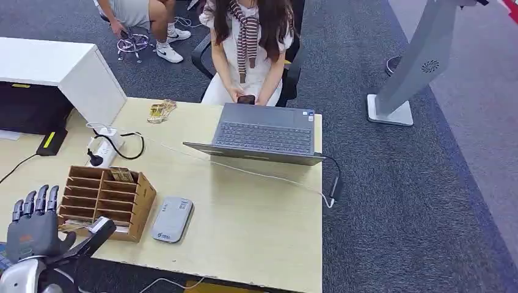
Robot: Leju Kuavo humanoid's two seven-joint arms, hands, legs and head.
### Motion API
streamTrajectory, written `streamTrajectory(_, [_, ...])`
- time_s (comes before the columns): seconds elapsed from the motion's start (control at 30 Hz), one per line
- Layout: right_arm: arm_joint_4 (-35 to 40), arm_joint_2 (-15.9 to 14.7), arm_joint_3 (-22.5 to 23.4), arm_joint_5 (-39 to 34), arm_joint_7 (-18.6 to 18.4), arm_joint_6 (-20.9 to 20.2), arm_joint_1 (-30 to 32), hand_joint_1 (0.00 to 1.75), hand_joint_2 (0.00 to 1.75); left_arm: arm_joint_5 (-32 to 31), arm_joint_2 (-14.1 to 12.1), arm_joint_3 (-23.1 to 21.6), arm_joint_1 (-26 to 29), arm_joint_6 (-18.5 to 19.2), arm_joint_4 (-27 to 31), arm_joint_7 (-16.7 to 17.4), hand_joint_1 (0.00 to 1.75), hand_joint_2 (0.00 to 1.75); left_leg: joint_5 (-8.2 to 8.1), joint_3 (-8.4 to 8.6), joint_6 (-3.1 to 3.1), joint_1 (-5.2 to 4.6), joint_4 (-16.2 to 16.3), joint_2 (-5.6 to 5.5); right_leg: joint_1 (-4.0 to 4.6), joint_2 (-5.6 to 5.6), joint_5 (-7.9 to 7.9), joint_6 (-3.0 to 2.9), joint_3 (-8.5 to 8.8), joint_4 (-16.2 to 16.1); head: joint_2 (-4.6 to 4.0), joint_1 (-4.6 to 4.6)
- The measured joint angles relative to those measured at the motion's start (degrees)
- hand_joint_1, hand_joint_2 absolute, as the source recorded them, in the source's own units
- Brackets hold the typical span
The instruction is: Pass the card to the sensor for recognition and then transmit it.
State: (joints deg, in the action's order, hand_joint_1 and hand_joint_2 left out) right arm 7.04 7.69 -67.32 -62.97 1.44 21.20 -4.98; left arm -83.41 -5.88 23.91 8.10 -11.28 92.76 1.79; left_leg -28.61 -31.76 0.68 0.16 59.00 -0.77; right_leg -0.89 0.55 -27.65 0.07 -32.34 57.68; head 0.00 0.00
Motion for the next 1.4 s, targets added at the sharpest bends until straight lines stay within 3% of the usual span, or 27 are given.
streamTrajectory(0.37, [0.0, 0.0, -0.7, 0.1, 0.0, 0.0, -0.1, 0.00, 0.00, 0.6, 0.0, 0.3, 0.2, 1.8, 0.0, 2.3, 0.00, 1.75, 0.00, -0.01, 0.00, 0.00, 0.0, -0.01, 0.00, -0.01, 0.00, 0.00, 0.00, 0.0, 0.00, 0.02])
streamTrajectory(0.83, [0.0, 0.0, -1.3, 0.1, -0.1, 0.0, -0.2, 0.00, 0.00, 0.3, 0.4, 1.2, 0.2, 2.4, -0.4, 2.4, 0.00, 1.75, 0.00, -0.01, 0.00, 0.00, 0.0, -0.01, 0.00, -0.01, 0.00, 0.00, 0.00, 0.0, 0.00, 0.02])
streamTrajectory(0.87, [0.0, 0.0, -1.4, 0.1, -0.1, 0.0, -0.2, 0.00, 0.00, 0.3, 0.4, 1.2, 0.2, 2.4, -0.4, 2.4, 0.23, 1.75, 0.00, -0.01, 0.00, 0.00, 0.0, -0.01, 0.00, -0.01, 0.00, 0.00, 0.00, 0.0, 0.00, 0.02])
streamTrajectory(0.9, [0.0, 0.0, -1.4, 0.1, -0.1, 0.0, -0.2, 0.00, 0.00, 0.3, 0.4, 1.2, 0.2, 2.4, -0.4, 2.4, 1.75, 1.75, 0.00, -0.01, 0.00, 0.00, 0.0, -0.01, 0.00, -0.01, 0.00, 0.00, 0.00, 0.0, 0.00, 0.02])
streamTrajectory(1.4, [0.0, 0.0, -1.7, 0.0, 0.0, -0.4, -0.2, 0.00, 0.00, 1.8, 0.5, 1.5, 0.1, 2.0, -0.5, 1.3, 1.75, 1.75, 0.00, -0.01, 0.00, 0.00, 0.0, -0.01, 0.00, -0.01, 0.00, 0.00, 0.00, 0.0, 0.00, 0.02])
